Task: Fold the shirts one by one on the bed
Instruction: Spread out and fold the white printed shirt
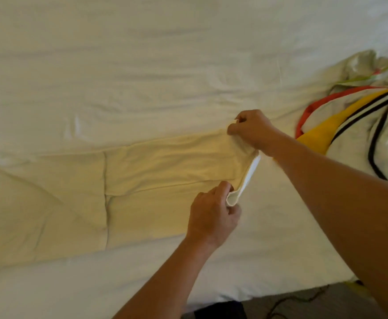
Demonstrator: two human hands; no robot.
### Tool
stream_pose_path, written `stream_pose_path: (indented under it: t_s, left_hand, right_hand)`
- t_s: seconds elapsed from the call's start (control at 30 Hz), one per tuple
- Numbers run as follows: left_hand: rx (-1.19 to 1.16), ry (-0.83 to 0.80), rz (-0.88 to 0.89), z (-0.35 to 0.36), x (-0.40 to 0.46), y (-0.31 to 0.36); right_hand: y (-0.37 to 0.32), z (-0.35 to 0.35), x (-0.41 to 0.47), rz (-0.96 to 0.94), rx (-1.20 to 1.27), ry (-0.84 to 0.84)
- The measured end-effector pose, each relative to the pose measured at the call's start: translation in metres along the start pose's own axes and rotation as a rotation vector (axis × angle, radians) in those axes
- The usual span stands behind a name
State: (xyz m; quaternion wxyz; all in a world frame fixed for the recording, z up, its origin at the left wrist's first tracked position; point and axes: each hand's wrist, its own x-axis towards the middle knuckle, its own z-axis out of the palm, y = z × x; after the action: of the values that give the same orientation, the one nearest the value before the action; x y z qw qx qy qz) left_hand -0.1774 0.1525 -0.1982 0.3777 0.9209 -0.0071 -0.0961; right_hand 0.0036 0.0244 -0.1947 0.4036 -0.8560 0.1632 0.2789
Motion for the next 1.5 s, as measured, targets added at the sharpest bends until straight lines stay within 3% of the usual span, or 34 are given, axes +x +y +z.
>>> stream_pose_path:
  t_s: [0.2, 0.4, 0.6, 0.9, 1.2, 1.27, 1.37, 1.43, 1.5]
  left_hand:
    - [-0.218, 0.134, -0.195, -0.074, -0.048, -0.061]
    - [-0.341, 0.307, -0.354, -0.156, -0.101, -0.142]
    - [-0.389, 0.362, -0.517, -0.231, -0.145, -0.230]
    - [-0.433, 0.433, -0.684, -0.292, -0.182, -0.321]
    - [-0.195, 0.383, -0.762, -0.305, -0.191, -0.372]
    - [-0.186, 0.343, -0.779, -0.303, -0.192, -0.376]
    - [-0.102, 0.352, -0.836, -0.302, -0.189, -0.373]
    - [0.086, 0.445, -0.799, -0.301, -0.179, -0.366]
    - [0.190, 0.516, -0.684, -0.300, -0.159, -0.358]
  right_hand:
    - [-0.080, 0.072, -0.028, -0.085, 0.013, -0.074]
    - [-0.158, 0.194, -0.047, -0.128, -0.051, -0.130]
    - [-0.225, 0.321, -0.065, -0.168, -0.156, -0.142]
    - [-0.289, 0.448, -0.081, -0.165, -0.346, -0.057]
    - [-0.302, 0.489, -0.081, -0.148, -0.404, -0.131]
    - [-0.299, 0.484, -0.079, -0.156, -0.282, -0.244]
    - [-0.289, 0.464, -0.080, -0.052, 0.159, -0.376]
    - [-0.271, 0.446, -0.078, -0.079, 0.315, -0.244]
    - [-0.248, 0.426, -0.075, -0.143, 0.187, -0.026]
